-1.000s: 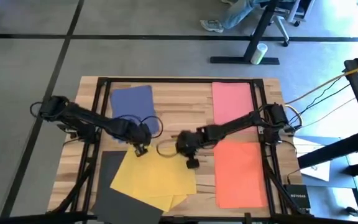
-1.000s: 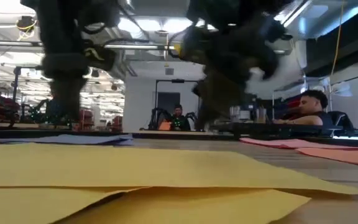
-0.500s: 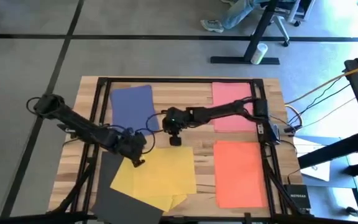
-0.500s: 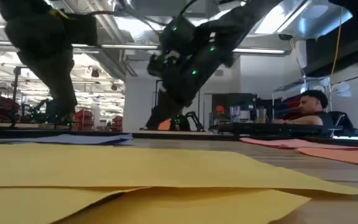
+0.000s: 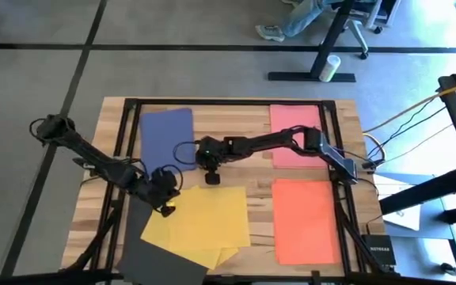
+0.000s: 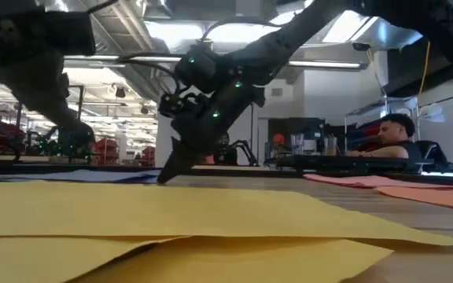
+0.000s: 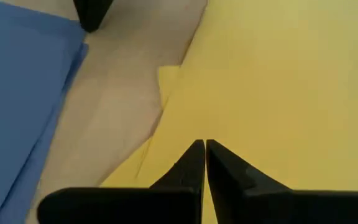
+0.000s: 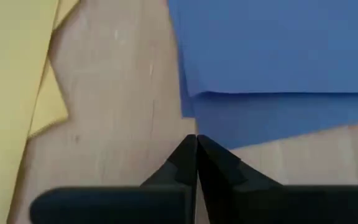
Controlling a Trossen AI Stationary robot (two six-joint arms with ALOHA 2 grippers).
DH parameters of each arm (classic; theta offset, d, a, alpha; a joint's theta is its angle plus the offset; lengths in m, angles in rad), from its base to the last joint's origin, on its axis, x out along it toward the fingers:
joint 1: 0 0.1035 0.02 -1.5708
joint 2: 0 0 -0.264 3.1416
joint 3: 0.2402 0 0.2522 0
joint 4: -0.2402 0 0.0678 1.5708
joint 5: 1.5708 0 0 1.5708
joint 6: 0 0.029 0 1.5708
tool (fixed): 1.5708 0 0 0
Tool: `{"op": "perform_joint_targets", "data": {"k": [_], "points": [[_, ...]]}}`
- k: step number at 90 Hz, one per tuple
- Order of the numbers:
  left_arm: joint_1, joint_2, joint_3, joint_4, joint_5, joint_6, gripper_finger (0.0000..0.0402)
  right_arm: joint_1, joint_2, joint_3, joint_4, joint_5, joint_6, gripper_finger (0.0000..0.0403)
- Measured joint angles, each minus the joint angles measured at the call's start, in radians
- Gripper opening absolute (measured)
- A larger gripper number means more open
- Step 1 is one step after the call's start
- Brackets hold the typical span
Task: Organize paper
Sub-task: Move the blue papers to the top left of the table
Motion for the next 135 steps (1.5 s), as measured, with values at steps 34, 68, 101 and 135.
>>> {"op": "perform_joint_targets", "data": {"k": [34, 68, 101, 135], "points": [[-0.006, 0.0, -0.001, 0.003, 0.001, 0.001, 0.0, 0.002, 0.101, 0.172, -0.031, -0.079, 0.0, 0.0], [-0.006, 0.0, -0.001, -0.002, 0.002, 0.001, 0.0, 0.028, 0.091, 0.29, -0.394, -0.078, -0.107, 0.0], [-0.007, 0.0, -0.001, -0.039, 0.002, -0.018, 0.0, -0.001, 0.094, 0.288, -0.323, 0.048, -0.11, 0.0], [-0.017, 0.001, -0.001, 0.046, 0.006, 0.057, 0.0, -0.018, 0.131, 0.291, -0.258, 0.029, -0.097, 0.0]]}}
